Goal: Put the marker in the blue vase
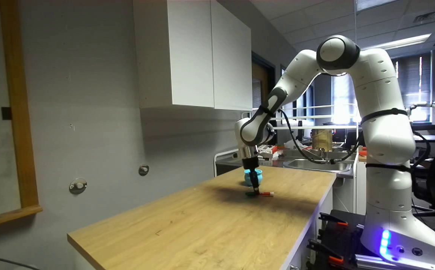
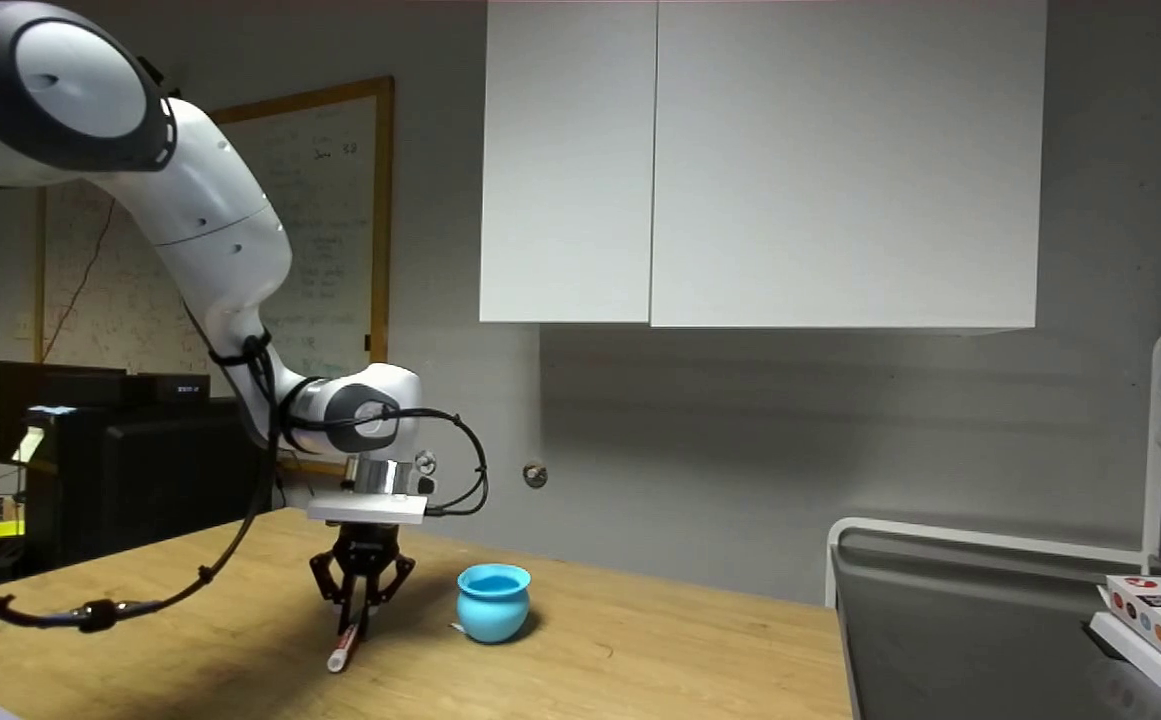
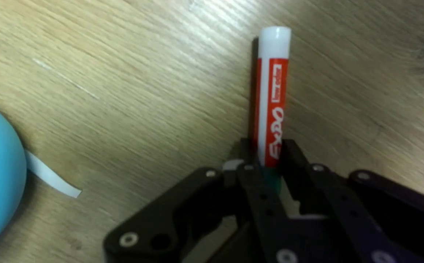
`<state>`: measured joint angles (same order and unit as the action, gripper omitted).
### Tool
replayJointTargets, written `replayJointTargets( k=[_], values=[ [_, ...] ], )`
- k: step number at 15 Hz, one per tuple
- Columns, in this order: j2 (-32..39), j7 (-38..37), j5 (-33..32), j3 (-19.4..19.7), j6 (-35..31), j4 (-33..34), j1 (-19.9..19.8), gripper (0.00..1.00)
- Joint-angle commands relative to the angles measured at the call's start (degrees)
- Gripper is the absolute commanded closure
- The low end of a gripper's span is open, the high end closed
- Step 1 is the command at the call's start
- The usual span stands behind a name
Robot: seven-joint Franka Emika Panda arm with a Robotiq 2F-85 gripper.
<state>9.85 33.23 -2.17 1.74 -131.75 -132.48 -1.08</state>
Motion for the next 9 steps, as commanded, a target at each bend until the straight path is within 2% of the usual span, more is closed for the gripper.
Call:
replayJointTargets(
  k=[1,5,9],
  values=[
    [-3.1,-2.2,-2.1,-0.7,-0.9,-0.5,-0.6,0.90],
    [-8.8,-4.4,-1.4,-0.6,-4.5,-1.6,-0.3,0.89],
    [-13.6,-9.9,-0.7,0.0,-11.9,-1.5,-0.3,0.89]
  ],
)
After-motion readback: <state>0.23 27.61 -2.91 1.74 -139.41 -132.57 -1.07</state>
